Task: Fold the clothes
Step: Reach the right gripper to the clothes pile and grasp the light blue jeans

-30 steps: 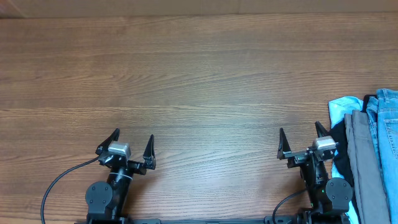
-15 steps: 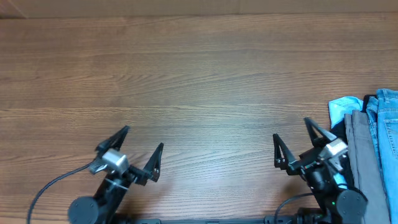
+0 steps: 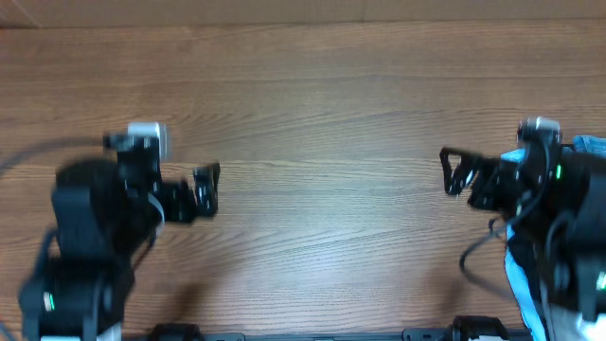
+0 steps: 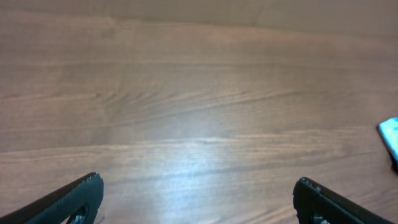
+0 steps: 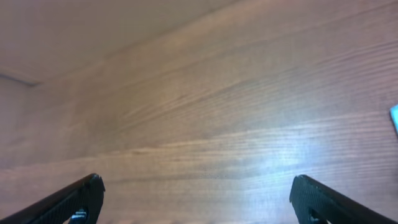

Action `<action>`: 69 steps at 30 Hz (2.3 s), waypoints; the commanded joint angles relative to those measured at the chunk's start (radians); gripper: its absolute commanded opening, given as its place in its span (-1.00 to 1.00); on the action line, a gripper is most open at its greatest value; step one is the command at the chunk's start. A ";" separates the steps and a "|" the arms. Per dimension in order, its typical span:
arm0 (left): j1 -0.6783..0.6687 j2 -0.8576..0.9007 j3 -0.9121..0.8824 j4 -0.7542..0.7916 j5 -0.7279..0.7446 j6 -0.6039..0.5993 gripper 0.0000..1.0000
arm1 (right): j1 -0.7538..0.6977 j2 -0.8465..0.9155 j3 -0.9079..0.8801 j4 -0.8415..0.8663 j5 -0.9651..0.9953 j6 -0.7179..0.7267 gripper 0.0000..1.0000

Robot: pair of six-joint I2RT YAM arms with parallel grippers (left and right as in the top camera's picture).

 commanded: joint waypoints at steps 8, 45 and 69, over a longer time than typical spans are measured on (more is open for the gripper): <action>0.008 0.354 0.252 -0.240 0.063 0.101 1.00 | -0.066 0.427 0.166 -0.114 0.306 0.188 1.00; 0.002 0.381 0.251 -0.225 0.071 0.096 1.00 | -0.533 1.104 0.205 0.341 0.681 0.233 0.67; 0.002 0.381 0.251 -0.268 0.114 0.093 1.00 | -0.518 0.873 0.917 -0.188 0.535 0.252 -0.93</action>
